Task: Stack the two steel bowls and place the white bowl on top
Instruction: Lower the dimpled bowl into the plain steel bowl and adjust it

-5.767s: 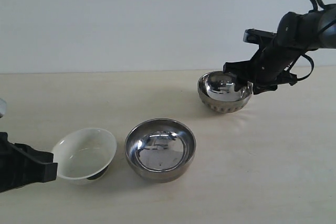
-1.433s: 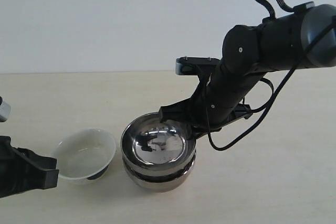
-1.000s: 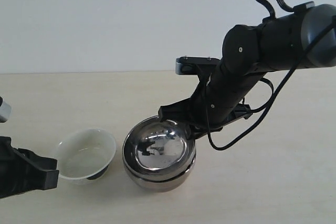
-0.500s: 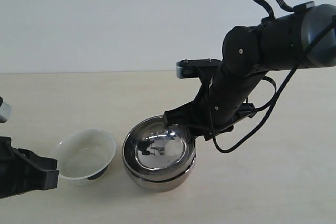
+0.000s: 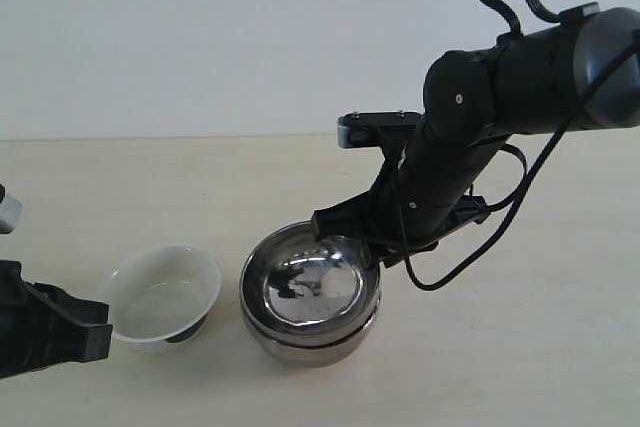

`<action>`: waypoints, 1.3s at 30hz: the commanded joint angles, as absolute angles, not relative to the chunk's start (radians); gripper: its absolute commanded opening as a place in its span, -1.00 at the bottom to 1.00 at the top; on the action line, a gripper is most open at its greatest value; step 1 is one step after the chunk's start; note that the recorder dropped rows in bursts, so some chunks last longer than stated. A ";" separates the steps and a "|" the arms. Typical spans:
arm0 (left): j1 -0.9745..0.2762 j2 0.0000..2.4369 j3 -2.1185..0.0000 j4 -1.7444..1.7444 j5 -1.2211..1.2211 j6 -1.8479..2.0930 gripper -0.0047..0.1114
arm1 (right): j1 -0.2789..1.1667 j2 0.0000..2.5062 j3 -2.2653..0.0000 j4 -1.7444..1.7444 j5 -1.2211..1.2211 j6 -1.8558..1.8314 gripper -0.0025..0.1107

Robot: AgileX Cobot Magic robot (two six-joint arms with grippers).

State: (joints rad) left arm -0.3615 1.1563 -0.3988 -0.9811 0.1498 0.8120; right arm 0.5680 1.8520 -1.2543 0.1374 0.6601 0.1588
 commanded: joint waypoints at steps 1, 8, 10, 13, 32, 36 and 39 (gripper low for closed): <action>-0.362 1.159 -0.394 -0.983 0.147 0.816 -0.85 | 0.570 1.846 -1.257 0.124 0.659 0.150 -0.96; -0.362 1.159 -0.394 -0.987 0.147 0.816 -0.85 | 0.570 1.846 -1.257 0.136 0.642 0.146 -0.96; -0.362 1.159 -0.394 -0.987 0.147 0.816 -0.85 | 0.570 1.846 -1.257 0.153 0.637 0.146 -0.96; -0.362 1.159 -0.394 -0.987 0.147 0.816 -0.85 | 0.570 1.846 -1.257 0.204 0.631 0.125 -0.96; -0.362 1.159 -0.394 -0.989 0.154 0.812 -0.85 | 0.570 1.848 -1.257 0.234 0.678 0.102 -0.25; -0.362 1.159 -0.394 -0.989 0.154 0.812 -0.85 | 0.570 1.846 -1.257 0.219 0.698 0.099 -0.22; -0.362 1.159 -0.394 -0.989 0.154 0.812 -0.85 | 0.570 1.821 -1.257 0.195 0.704 0.099 -0.22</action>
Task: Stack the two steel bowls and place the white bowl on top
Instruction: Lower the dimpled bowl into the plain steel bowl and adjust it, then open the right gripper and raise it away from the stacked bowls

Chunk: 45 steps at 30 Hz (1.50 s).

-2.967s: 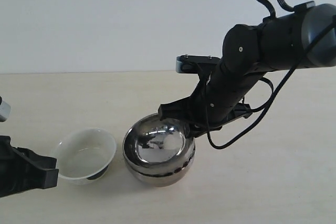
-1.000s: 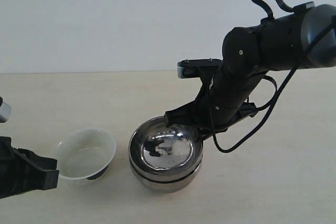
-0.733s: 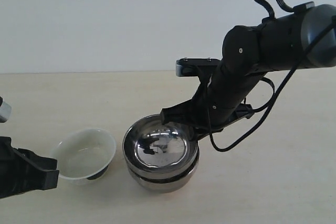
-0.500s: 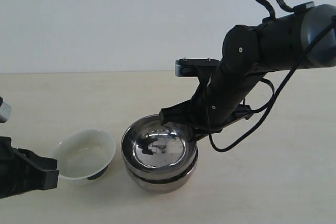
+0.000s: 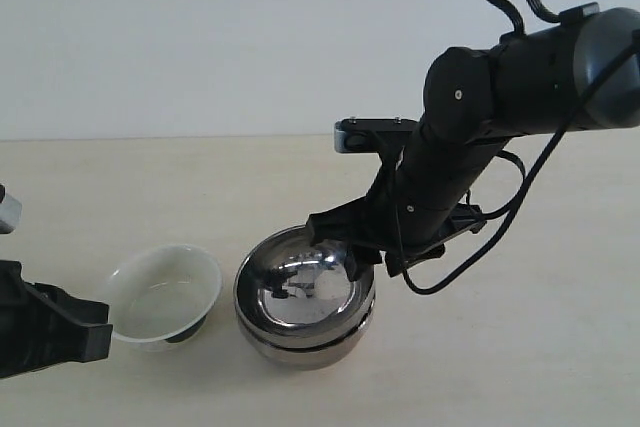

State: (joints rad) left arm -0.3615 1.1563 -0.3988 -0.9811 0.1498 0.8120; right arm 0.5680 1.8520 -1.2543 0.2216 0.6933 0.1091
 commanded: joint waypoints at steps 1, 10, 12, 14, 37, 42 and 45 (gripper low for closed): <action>-0.362 1.159 -0.394 -0.989 0.154 0.812 -0.85 | 0.568 1.800 -1.257 0.190 0.704 0.099 -0.22; -0.362 1.159 -0.394 -0.989 0.158 0.812 -0.85 | 0.568 1.734 -1.257 0.160 0.768 0.101 -0.96; -0.362 1.159 -0.394 -0.989 0.160 0.807 -0.85 | 0.568 1.750 -1.257 0.170 0.746 0.100 -0.96; -0.362 1.159 -0.394 -0.989 0.165 0.807 -0.85 | 0.568 1.766 -1.257 0.174 0.731 0.098 -0.96; -0.362 1.159 -0.394 -0.981 0.047 0.807 -0.85 | 0.568 1.657 -1.257 0.148 0.666 0.096 -0.96; -0.362 1.170 -0.408 -0.988 -0.058 0.792 -0.85 | 0.568 1.617 -1.257 0.134 0.724 0.096 -0.96; -0.360 1.211 -0.472 -0.988 -0.036 0.792 -0.85 | 0.568 1.613 -1.257 0.104 0.783 0.108 -0.96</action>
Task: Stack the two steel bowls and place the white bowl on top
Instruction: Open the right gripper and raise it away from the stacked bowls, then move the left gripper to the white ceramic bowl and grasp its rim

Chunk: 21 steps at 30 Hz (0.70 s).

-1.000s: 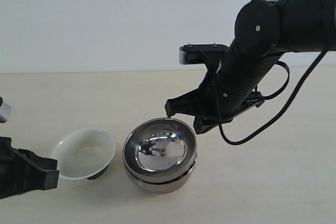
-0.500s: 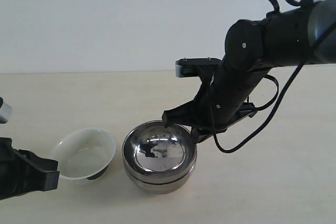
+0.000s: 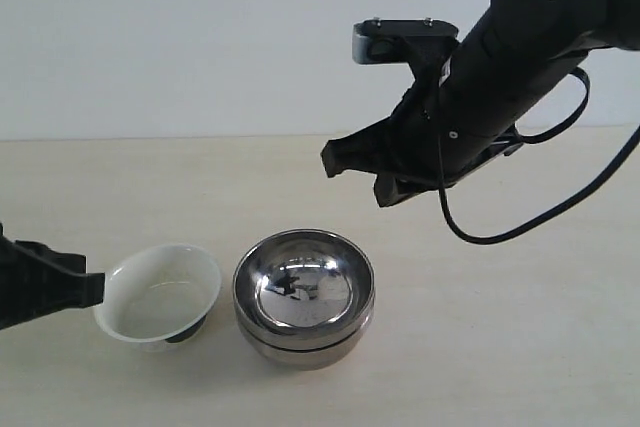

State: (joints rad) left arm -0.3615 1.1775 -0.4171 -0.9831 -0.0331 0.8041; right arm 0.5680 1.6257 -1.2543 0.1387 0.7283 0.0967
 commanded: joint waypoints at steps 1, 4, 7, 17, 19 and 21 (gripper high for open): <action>-0.360 1.237 -0.510 -0.988 0.000 0.792 -0.85 | 0.568 1.613 -1.257 0.074 0.792 0.137 -0.96; -0.358 1.287 -0.562 -0.988 0.038 0.792 -0.85 | 0.568 1.604 -1.257 0.000 0.796 0.198 -0.96; -0.312 1.350 -0.594 -0.988 0.082 0.767 -0.85 | 0.568 1.579 -1.247 -0.073 0.790 0.235 -0.96; -0.056 1.469 -0.688 -0.914 0.360 0.754 -0.01 | 0.568 1.535 -1.176 -0.238 0.750 0.281 -0.96; -0.051 1.473 -0.719 -0.890 0.439 0.754 0.04 | 0.568 1.535 -1.174 -0.234 0.738 0.281 -0.96; -0.051 1.475 -0.740 -0.862 0.478 0.745 0.04 | 0.568 1.535 -1.174 -0.232 0.733 0.281 -0.96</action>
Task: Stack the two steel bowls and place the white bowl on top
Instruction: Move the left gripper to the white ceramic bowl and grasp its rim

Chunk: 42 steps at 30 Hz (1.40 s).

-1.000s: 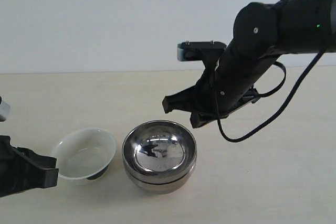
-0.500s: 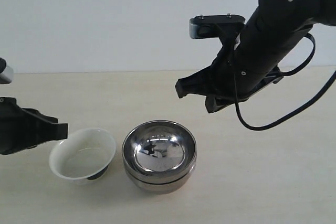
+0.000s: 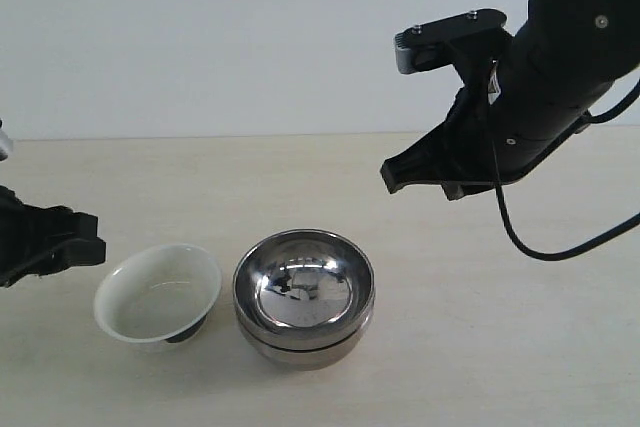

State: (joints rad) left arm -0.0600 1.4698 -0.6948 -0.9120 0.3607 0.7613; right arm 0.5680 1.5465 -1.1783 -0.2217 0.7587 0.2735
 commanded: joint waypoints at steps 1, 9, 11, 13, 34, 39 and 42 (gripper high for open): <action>-0.051 1.475 -0.747 -0.844 0.478 0.715 0.04 | 0.568 1.535 -1.174 -0.231 0.735 0.281 -0.96; -0.051 1.477 -0.763 -0.651 0.470 0.513 0.04 | 0.568 1.535 -1.174 -0.228 0.776 0.279 -0.96; -0.051 1.494 -0.763 -0.638 0.474 0.472 0.04 | 0.568 1.535 -1.174 -0.220 0.787 0.279 -0.96; -0.051 1.535 -0.775 -0.607 0.507 0.460 0.04 | 0.568 1.535 -1.174 -0.216 0.796 0.279 -0.96; -0.051 1.761 -0.876 -0.613 0.480 0.470 -0.05 | 0.568 1.535 -1.079 -0.210 0.701 0.278 -0.96; -0.051 1.812 -0.913 -0.613 0.499 0.488 -0.25 | 0.568 1.535 -1.079 -0.186 0.701 0.278 -0.96; -0.051 1.831 -0.933 -0.613 0.499 0.489 -0.27 | 0.568 1.535 -1.079 -0.169 0.698 0.272 -0.96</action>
State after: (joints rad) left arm -0.0535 1.8155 -0.9144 -0.6046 0.4880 0.4815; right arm 0.5680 1.5447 -1.0812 -0.1837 0.7080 0.2776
